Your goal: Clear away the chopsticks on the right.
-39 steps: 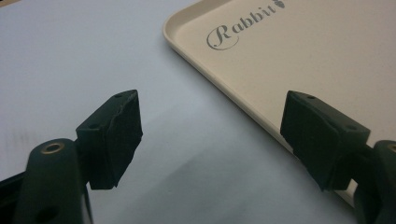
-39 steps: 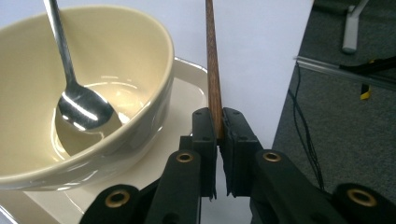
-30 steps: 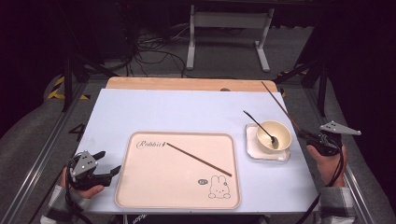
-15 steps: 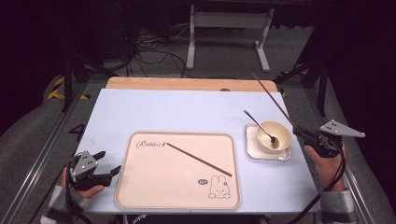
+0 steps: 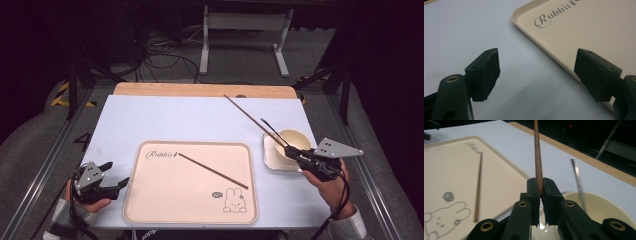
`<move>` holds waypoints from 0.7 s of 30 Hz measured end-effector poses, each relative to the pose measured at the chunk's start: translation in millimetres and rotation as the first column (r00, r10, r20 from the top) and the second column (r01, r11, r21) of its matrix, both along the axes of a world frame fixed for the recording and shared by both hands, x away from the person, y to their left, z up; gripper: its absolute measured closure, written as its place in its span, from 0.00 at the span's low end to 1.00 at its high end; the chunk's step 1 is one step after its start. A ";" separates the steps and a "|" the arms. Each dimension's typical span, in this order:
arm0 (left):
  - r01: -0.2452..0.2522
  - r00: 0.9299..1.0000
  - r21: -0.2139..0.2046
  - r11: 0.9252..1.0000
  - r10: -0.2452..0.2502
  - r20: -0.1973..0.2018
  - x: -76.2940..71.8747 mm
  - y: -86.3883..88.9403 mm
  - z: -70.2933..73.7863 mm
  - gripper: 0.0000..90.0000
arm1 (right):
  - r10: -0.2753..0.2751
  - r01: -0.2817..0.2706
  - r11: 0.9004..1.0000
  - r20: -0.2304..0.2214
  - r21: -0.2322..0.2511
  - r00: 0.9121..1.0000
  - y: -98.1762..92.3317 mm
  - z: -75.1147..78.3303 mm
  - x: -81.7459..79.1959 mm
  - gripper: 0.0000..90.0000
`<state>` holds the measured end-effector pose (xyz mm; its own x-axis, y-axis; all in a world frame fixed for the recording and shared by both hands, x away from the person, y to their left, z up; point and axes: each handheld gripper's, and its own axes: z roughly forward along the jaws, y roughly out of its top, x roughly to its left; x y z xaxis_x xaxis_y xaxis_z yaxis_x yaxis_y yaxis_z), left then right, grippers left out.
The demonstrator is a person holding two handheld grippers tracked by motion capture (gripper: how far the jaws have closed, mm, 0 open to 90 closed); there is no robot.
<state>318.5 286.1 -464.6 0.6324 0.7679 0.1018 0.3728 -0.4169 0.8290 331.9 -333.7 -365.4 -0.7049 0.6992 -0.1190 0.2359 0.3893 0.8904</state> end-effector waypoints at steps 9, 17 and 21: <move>0.004 1.000 0.005 1.000 -0.004 0.002 -0.9 -0.8 0.1 0.24 | 0.155 -0.166 0.980 -0.101 -0.109 0.983 61.0 -28.9 -7.7 0.94; 0.009 1.000 0.006 1.000 -0.009 0.004 -3.0 -0.1 -0.1 0.24 | 0.202 -0.230 0.960 -0.170 -0.159 0.964 82.9 -49.5 -6.0 0.94; 0.009 1.000 0.002 1.000 -0.009 0.003 -5.3 0.0 -0.5 0.24 | 0.209 -0.244 0.955 -0.201 -0.168 0.957 84.6 -55.7 -5.3 0.94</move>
